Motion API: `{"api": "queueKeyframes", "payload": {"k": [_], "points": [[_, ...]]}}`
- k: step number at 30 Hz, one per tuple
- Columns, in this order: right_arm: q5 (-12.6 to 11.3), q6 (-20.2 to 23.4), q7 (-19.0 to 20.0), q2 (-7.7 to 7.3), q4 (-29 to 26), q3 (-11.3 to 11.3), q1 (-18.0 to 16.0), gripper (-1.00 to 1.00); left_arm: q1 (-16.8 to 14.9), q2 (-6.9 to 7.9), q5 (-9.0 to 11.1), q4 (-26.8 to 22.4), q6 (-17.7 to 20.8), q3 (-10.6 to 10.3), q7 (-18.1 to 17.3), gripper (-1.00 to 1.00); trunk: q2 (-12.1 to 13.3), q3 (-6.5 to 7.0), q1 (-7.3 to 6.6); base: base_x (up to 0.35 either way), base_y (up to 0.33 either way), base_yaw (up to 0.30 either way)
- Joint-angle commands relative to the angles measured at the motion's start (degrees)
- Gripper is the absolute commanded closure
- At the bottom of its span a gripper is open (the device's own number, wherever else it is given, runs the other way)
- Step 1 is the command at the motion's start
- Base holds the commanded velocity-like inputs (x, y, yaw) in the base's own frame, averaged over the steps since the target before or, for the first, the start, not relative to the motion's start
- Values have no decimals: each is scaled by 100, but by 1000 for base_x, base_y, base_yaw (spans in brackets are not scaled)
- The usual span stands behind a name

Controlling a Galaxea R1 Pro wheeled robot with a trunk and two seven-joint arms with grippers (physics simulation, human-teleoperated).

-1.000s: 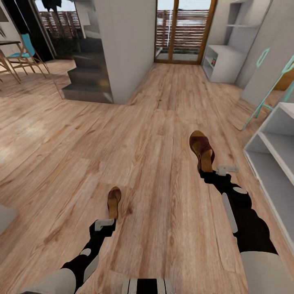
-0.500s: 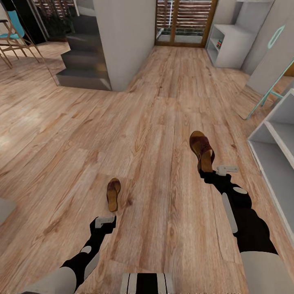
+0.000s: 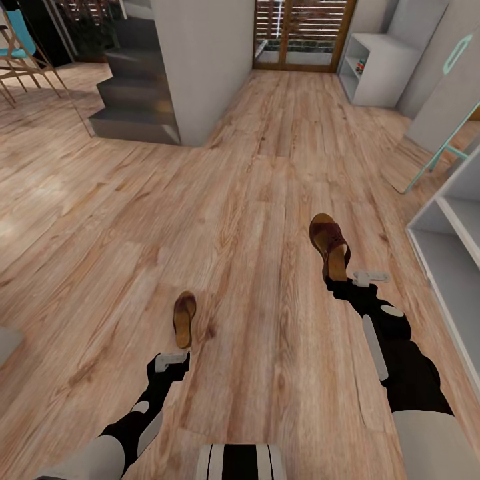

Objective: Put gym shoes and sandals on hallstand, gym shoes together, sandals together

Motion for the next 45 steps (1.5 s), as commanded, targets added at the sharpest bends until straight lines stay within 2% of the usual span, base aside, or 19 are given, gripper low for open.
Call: {"api": "queueKeyframes", "payload": {"k": [1,11,30,45], "points": [[-43,32,12,-1,-10,-7,-2,100,-4,2,57,6,-21,-48,10,-100,-1,-4,2,296,0,0],[-43,32,12,2,-10,-7,-2,100,-4,2,57,6,-21,-53,10,-100,-1,-4,2,310,0,0],[-43,32,13,-1,-14,-7,-2,100,-4,2,57,6,-21,-57,8,-100,-1,-16,2,74,-15,0],[-43,32,12,-1,-14,-7,-2,100,-4,2,57,6,-21,-57,5,-100,-21,-480,40,0,0,0]]}}
